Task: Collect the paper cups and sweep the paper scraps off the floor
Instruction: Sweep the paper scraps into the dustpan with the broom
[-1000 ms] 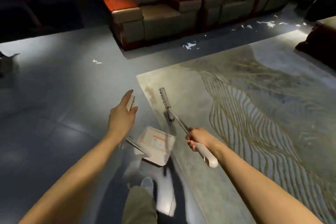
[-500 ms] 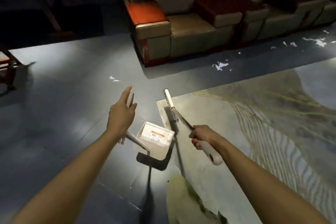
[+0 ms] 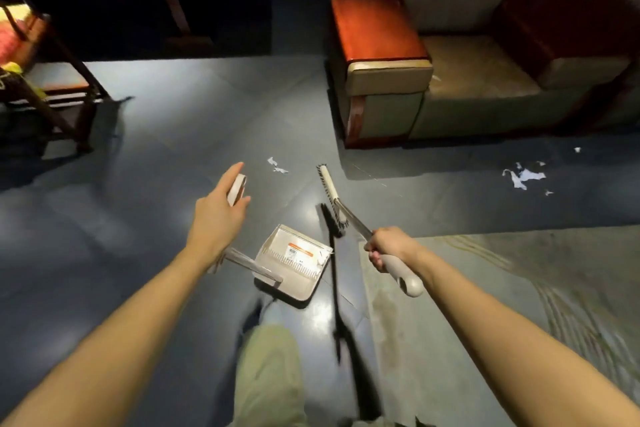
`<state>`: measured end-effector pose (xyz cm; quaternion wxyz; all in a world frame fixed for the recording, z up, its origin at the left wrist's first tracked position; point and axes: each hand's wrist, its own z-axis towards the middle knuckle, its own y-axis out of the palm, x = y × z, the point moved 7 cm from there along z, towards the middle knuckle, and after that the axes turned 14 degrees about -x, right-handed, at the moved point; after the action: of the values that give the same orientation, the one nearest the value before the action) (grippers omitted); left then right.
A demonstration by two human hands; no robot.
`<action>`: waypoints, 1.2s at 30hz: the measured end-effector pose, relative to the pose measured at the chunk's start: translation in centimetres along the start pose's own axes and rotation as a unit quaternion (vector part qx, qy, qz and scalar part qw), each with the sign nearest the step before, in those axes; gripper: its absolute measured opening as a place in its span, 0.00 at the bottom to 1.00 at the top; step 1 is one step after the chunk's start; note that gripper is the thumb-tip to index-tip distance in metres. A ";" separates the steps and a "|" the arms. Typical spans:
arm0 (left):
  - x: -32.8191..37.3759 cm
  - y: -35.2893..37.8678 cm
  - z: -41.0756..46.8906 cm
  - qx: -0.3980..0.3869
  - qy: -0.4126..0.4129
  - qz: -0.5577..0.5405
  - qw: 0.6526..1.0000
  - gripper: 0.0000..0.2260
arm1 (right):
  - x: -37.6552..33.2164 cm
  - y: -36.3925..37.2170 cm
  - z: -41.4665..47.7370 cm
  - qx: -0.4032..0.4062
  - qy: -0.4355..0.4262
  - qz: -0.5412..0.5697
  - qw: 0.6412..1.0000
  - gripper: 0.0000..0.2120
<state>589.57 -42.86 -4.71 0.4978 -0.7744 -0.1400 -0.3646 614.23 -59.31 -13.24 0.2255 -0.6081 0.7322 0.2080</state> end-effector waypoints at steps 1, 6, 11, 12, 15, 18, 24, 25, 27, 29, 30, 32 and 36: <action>-0.5 -1.1 2.6 -0.002 -0.001 0.004 1.000 0.25 | -2.2 0.6 2.2 0.002 0.000 0.002 1.000 0.08; -3.5 -6.9 15.0 -0.032 -0.020 -0.008 0.999 0.24 | -12.3 3.5 11.3 0.004 0.015 0.010 1.000 0.09; -5.4 -11.5 26.5 -0.059 -0.028 0.011 0.998 0.25 | -20.4 4.6 18.1 0.006 0.027 0.040 0.999 0.09; -5.8 -12.2 28.8 -0.064 -0.032 0.017 0.997 0.25 | -22.0 4.6 19.4 0.008 0.031 0.042 0.999 0.08; -7.2 -13.9 36.1 -0.084 -0.036 0.050 0.995 0.26 | -27.0 4.6 23.8 0.017 0.040 0.040 0.998 0.10; -9.0 -15.0 42.2 -0.106 -0.044 0.064 0.991 0.25 | -31.3 4.4 27.7 0.023 0.041 0.029 0.998 0.11; -11.9 -17.5 52.3 -0.147 -0.037 0.097 0.984 0.24 | -36.7 5.5 34.1 0.030 0.074 0.012 0.997 0.09; -12.0 -17.8 53.7 -0.158 -0.033 0.101 0.982 0.24 | -37.3 5.9 35.1 0.035 0.082 0.012 0.996 0.09; -12.3 -18.7 57.0 -0.177 -0.016 0.128 0.976 0.24 | -38.4 7.0 36.9 0.043 0.096 0.023 0.994 0.09; -12.3 -19.5 60.3 -0.196 0.010 0.147 0.969 0.25 | -39.1 8.6 38.6 0.043 0.108 0.036 0.993 0.11; -12.2 -19.8 61.6 -0.209 0.026 0.154 0.965 0.25 | -39.5 9.8 39.4 0.037 0.113 0.036 0.992 0.11; -12.2 -19.8 63.2 -0.233 0.073 0.169 0.955 0.26 | -40.1 12.7 40.7 0.015 0.126 0.009 0.992 0.13; -12.4 -20.3 66.1 -0.268 0.093 0.154 0.946 0.25 | -41.4 19.7 41.2 -0.032 0.155 0.020 0.987 0.14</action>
<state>597.29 26.10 -15.67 0.3332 -0.8538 0.1311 -0.3778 604.63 0.90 -21.95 0.0856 -0.6250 0.7633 0.1396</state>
